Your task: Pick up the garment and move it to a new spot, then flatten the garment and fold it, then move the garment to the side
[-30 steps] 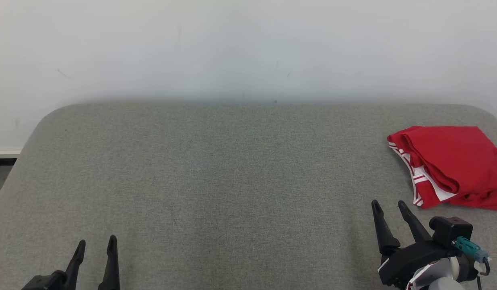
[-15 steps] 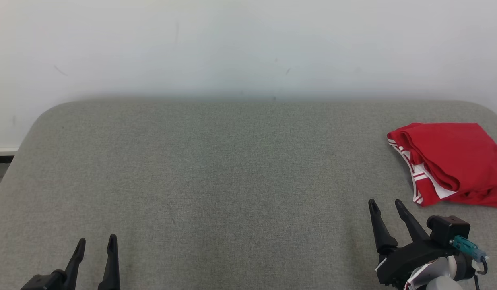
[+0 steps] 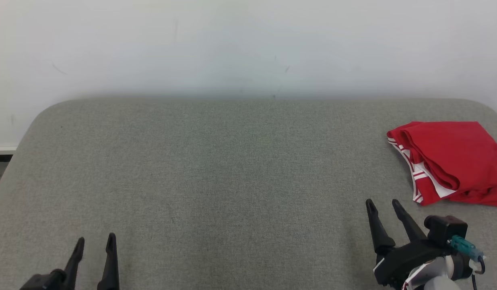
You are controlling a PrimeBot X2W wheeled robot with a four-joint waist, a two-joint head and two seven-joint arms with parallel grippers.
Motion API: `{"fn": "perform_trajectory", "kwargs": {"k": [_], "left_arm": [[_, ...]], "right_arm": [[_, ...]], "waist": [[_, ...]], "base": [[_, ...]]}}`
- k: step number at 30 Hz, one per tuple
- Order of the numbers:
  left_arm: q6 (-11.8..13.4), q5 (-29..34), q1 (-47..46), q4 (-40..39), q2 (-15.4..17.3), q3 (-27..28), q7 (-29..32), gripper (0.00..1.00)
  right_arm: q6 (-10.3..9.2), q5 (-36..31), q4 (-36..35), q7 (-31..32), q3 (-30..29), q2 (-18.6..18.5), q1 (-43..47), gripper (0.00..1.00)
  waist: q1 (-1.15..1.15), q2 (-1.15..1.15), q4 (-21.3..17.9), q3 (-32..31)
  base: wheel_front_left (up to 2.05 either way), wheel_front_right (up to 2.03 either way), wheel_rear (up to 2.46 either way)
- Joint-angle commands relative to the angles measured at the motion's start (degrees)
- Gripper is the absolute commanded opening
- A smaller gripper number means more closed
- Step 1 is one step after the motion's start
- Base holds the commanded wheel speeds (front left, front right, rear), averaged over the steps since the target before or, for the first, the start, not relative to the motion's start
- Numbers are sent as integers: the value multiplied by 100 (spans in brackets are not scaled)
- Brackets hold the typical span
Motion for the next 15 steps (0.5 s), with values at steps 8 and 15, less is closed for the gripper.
{"fn": "perform_trajectory", "kwargs": {"k": [8,15], "left_arm": [[-34,-190,109,229,-190,-6,72,0],[-149,-842,5,248,-284,193,293,0]], "right_arm": [[0,193,222,82,-22,40,212,0],[0,886,70,190,-73,35,236,0]], "waist": [[0,0,-3,4],[0,0,-6,9]], "base": [[0,0,0],[0,0,0]]}}
